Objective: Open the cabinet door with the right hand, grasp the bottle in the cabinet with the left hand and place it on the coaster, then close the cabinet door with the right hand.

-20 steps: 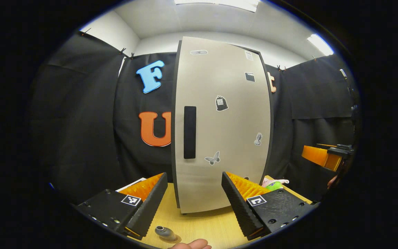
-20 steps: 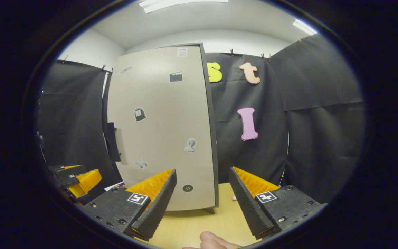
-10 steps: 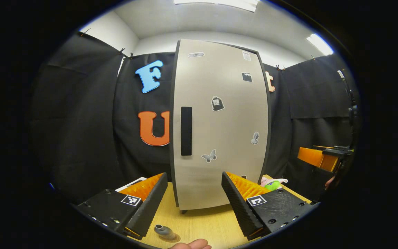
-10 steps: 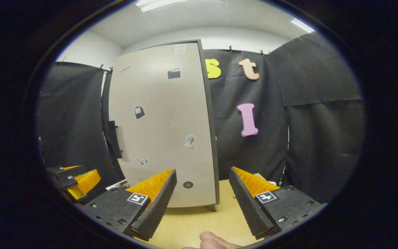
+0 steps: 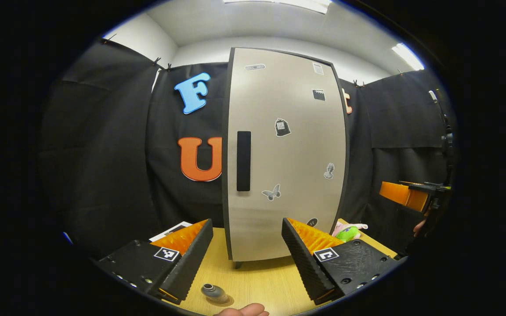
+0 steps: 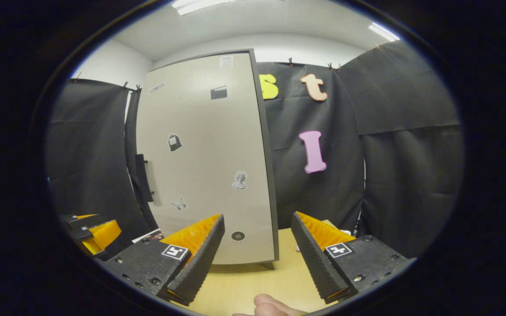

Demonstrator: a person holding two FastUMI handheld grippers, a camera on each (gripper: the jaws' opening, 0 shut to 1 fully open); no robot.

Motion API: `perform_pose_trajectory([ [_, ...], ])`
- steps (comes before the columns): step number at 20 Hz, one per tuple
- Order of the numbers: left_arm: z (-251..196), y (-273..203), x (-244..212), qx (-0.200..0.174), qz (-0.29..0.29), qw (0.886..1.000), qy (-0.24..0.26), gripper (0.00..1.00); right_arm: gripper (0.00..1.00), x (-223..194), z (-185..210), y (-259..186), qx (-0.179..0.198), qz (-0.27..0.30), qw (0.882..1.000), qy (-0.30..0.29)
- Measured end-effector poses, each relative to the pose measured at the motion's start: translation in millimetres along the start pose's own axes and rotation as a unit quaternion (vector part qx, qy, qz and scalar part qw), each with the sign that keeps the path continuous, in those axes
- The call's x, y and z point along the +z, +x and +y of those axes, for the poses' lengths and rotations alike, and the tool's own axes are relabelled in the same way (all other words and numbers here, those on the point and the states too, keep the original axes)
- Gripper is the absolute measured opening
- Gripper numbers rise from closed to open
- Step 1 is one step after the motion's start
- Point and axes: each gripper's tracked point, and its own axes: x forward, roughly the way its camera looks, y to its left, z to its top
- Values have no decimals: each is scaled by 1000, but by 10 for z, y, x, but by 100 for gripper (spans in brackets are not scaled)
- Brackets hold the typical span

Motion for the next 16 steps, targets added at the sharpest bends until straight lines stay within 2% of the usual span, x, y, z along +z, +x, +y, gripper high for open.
perform_pose_trajectory([
  [10, 97, -28, -151, -37, -9, 999, 7, 95, 98, -58, 68, -39, -42, -18, 999, 29],
  [13, 13, -57, -161, -50, -3, 999, 14, 95, 99, 4, 141, -101, -35, -29, 998, 43],
  [16, 7, -59, -84, -58, -18, 998, 25, 94, 98, 20, 119, -113, -43, -38, 998, 26],
])
